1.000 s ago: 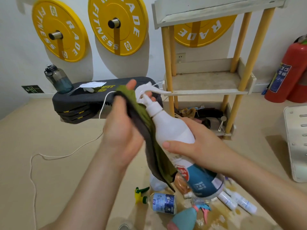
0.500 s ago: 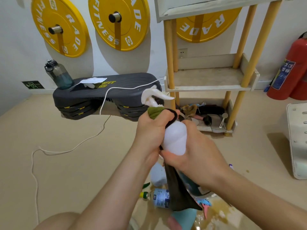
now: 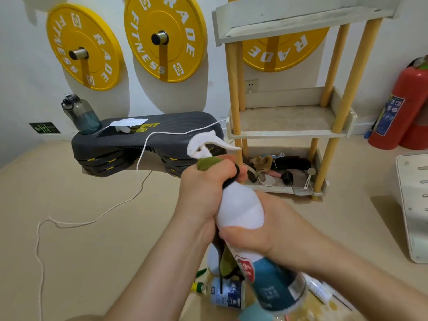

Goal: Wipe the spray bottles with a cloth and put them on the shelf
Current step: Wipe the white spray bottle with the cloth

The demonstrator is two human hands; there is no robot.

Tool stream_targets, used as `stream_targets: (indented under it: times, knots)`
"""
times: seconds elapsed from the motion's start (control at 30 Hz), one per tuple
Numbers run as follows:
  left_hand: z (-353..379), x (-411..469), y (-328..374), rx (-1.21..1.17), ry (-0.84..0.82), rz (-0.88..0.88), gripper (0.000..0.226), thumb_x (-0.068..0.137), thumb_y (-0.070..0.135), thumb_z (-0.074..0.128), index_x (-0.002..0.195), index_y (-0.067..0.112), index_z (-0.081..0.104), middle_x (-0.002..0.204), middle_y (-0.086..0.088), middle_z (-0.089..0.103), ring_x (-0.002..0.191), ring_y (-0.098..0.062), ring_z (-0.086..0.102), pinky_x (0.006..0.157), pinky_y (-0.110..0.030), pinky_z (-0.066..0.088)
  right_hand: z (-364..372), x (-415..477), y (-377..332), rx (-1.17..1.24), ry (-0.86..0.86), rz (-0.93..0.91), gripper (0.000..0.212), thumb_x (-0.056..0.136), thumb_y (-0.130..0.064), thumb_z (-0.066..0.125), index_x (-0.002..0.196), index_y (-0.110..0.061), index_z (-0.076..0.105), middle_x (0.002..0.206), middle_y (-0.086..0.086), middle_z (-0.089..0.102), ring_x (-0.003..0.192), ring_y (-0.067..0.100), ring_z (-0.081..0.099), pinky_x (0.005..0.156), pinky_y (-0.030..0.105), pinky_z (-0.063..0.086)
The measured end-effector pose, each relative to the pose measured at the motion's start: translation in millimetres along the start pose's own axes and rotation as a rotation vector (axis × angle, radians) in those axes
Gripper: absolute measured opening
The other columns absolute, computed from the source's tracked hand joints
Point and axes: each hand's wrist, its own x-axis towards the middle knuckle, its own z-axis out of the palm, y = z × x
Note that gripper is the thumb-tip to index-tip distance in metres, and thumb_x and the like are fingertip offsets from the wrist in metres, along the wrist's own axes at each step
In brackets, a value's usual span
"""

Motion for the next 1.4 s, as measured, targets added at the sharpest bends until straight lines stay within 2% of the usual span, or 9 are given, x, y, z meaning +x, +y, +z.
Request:
stream_targets:
  times: [0.2, 0.33, 0.57, 0.67, 0.87, 1.03, 1.17, 1.33, 1.4]
  knots:
    - [5, 2, -17, -0.041, 0.312, -0.021, 0.013, 0.058, 0.016, 0.074, 0.070, 0.017, 0.069, 0.084, -0.017, 0.075, 0.070, -0.024, 0.068, 0.073, -0.040, 0.056, 24, 12, 16, -0.799, 0.272, 0.059, 0.078, 0.084, -0.062, 0.057, 0.144, -0.029, 0.019, 0.133, -0.009, 0.038, 0.118, 0.016, 0.048, 0.092, 0.030, 0.042]
    - [-1, 8, -14, -0.011, 0.084, -0.025, 0.016, 0.075, 0.003, 0.072, 0.067, 0.017, 0.076, 0.088, -0.013, 0.076, 0.080, -0.021, 0.071, 0.072, -0.032, 0.055, -2, 12, 16, -0.382, 0.153, -0.026, 0.074, 0.063, -0.061, 0.068, 0.127, -0.036, 0.043, 0.116, -0.017, 0.057, 0.100, 0.007, 0.059, 0.083, 0.035, 0.053]
    - [-17, 13, -7, -0.261, -0.484, -0.092, 0.046, 0.075, 0.008, 0.052, 0.119, -0.002, 0.061, 0.119, -0.019, 0.069, 0.111, -0.028, 0.068, 0.093, -0.034, 0.056, -38, 8, 9, 0.475, -0.405, 0.069, 0.039, 0.061, -0.032, 0.079, 0.097, -0.020, 0.071, 0.091, 0.013, 0.073, 0.081, 0.025, 0.070, 0.072, 0.033, 0.058]
    - [-16, 11, -7, -0.183, -0.465, -0.142, 0.048, 0.076, 0.017, 0.052, 0.119, 0.000, 0.062, 0.119, -0.016, 0.070, 0.114, -0.026, 0.066, 0.097, -0.036, 0.054, -32, 5, 6, 0.433, -0.320, 0.089, 0.036, 0.062, -0.032, 0.080, 0.095, -0.021, 0.070, 0.087, 0.008, 0.074, 0.078, 0.022, 0.071, 0.071, 0.034, 0.059]
    - [1, 3, -34, 0.505, 0.019, 0.115, 0.023, 0.090, 0.032, 0.063, 0.105, 0.015, 0.066, 0.098, -0.004, 0.072, 0.095, -0.023, 0.067, 0.081, -0.036, 0.052, -3, 10, 14, -0.394, 0.314, -0.137, 0.029, 0.069, -0.043, 0.074, 0.088, -0.034, 0.054, 0.083, -0.008, 0.062, 0.072, 0.012, 0.063, 0.059, 0.035, 0.053]
    - [-19, 2, -20, 1.117, -0.053, 0.488, 0.016, 0.090, 0.026, 0.064, 0.105, 0.024, 0.071, 0.099, -0.001, 0.074, 0.098, -0.029, 0.065, 0.080, -0.040, 0.052, -38, 16, 21, 0.218, 0.187, 0.164, 0.020, 0.078, -0.028, 0.079, 0.092, -0.022, 0.066, 0.077, 0.001, 0.073, 0.066, 0.015, 0.069, 0.066, 0.036, 0.056]
    - [-38, 9, 0, 1.498, 0.006, 0.510, 0.021, 0.089, 0.047, 0.060, 0.082, 0.027, 0.057, 0.088, 0.004, 0.061, 0.093, -0.024, 0.060, 0.071, -0.034, 0.045, -47, 16, 25, 0.182, 0.011, 0.097, 0.036, 0.070, -0.033, 0.083, 0.101, -0.025, 0.066, 0.082, 0.003, 0.075, 0.072, 0.020, 0.073, 0.064, 0.033, 0.057]
    - [-31, 6, 14, 0.613, 0.184, 0.654, 0.009, 0.076, 0.028, 0.071, 0.083, 0.029, 0.067, 0.078, 0.015, 0.068, 0.075, 0.001, 0.062, 0.073, -0.016, 0.047, -39, 17, 27, 0.306, -0.084, 0.054, 0.058, 0.051, -0.037, 0.080, 0.106, -0.024, 0.065, 0.084, 0.004, 0.074, 0.071, 0.020, 0.072, 0.058, 0.026, 0.055]
    - [-31, 11, 23, 0.194, 0.186, 0.562, 0.025, 0.073, 0.016, 0.076, 0.095, 0.019, 0.066, 0.085, 0.008, 0.070, 0.081, -0.008, 0.066, 0.080, -0.026, 0.055, -34, 18, 27, 0.337, -0.136, 0.035, 0.060, 0.052, -0.033, 0.080, 0.109, -0.024, 0.063, 0.085, 0.003, 0.074, 0.073, 0.019, 0.072, 0.060, 0.026, 0.055]
